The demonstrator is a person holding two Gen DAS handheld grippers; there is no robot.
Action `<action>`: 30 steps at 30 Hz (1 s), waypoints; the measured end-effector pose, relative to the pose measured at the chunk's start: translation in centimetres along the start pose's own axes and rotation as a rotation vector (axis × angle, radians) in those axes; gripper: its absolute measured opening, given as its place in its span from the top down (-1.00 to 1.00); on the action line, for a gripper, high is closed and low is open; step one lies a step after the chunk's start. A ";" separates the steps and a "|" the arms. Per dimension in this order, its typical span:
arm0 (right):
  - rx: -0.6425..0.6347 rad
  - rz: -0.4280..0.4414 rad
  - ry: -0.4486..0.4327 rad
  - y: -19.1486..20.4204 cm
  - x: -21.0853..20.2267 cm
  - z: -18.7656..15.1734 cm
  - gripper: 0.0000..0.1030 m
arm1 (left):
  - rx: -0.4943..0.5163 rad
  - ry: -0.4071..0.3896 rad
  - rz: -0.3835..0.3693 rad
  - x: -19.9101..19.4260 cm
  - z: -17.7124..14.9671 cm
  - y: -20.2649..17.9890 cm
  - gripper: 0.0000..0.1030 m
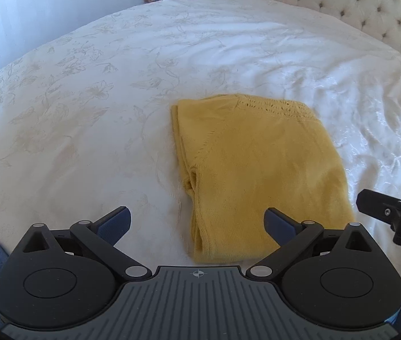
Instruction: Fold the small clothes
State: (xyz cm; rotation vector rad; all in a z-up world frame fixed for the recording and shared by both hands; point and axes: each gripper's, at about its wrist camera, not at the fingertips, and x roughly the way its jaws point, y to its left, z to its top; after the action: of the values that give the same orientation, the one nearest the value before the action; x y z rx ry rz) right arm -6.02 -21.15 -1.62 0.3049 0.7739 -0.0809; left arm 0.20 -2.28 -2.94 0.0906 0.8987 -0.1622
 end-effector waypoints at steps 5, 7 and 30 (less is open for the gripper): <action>-0.013 -0.005 0.017 0.0 -0.5 -1.0 -0.99 | -0.019 -0.014 0.027 -1.1 -0.4 0.0 -0.97; -0.010 -0.010 0.020 0.0 -0.6 -1.2 -0.99 | -0.018 -0.015 0.048 -1.3 -0.4 -0.1 -0.97; -0.021 -0.023 0.034 0.0 -0.8 -2.0 -0.99 | -0.008 0.051 0.047 -0.7 -1.3 -0.1 -0.96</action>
State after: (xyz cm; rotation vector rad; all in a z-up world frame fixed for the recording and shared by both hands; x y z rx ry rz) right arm -7.94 -20.58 -2.34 0.2783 0.8117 -0.0891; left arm -1.27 -2.09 -3.20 0.1093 0.9470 -0.1127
